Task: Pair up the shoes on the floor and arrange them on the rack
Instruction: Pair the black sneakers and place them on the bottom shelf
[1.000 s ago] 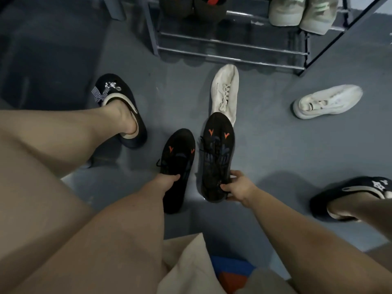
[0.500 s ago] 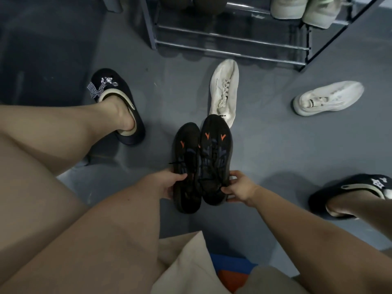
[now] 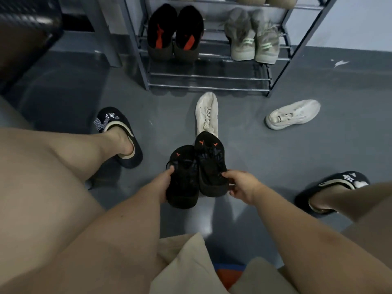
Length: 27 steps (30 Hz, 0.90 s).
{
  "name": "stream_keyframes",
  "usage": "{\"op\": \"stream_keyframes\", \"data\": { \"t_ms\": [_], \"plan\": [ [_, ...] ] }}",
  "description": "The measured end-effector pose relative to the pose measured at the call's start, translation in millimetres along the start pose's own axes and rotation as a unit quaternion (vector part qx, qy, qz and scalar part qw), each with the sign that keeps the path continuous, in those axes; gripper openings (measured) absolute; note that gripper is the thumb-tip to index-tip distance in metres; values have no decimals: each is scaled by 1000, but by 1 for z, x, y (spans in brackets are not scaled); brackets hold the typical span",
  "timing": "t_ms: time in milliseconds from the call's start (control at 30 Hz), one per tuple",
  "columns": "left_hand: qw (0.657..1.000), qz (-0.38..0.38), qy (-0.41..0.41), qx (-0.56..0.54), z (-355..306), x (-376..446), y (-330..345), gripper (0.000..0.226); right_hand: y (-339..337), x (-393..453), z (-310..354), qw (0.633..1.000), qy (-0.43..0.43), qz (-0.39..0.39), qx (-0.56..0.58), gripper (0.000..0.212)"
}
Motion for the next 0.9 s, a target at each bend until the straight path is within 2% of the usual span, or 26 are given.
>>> {"op": "stream_keyframes", "data": {
  "t_ms": [133, 300, 367, 467, 633, 900],
  "plan": [
    [996, 7, 67, -57, -16, -9, 8, 55, -1, -21, 15, 997, -20, 3, 68, 16],
    [985, 126, 80, -84, -37, -31, 28, 52, 2, -40, 42, 986, -93, 73, 115, 14],
    [982, 142, 100, -72, -47, -37, 34, 47, 0, -45, 53, 973, -122, 105, 163, 22],
    [980, 137, 129, -66, -54, -43, 41, 42, -6, -50, 63, 962, -146, 110, 203, 33],
    [971, 114, 197, -73, -57, -42, 48, 41, -15, -52, 62, 957, -164, 110, 212, 39],
    [972, 96, 189, -103, -63, -30, 49, 41, -23, -42, 60, 959, -147, 104, 221, 50]
  ]
}}
Point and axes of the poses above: each hand's wrist, its own x-axis towards the middle knuckle, its own y-axis out of the palm, z = x × y, the point moved 3 cm from there along x, towards the middle knuckle, and after that the axes turned 9 degrees about -x, right-handed, at the moved point
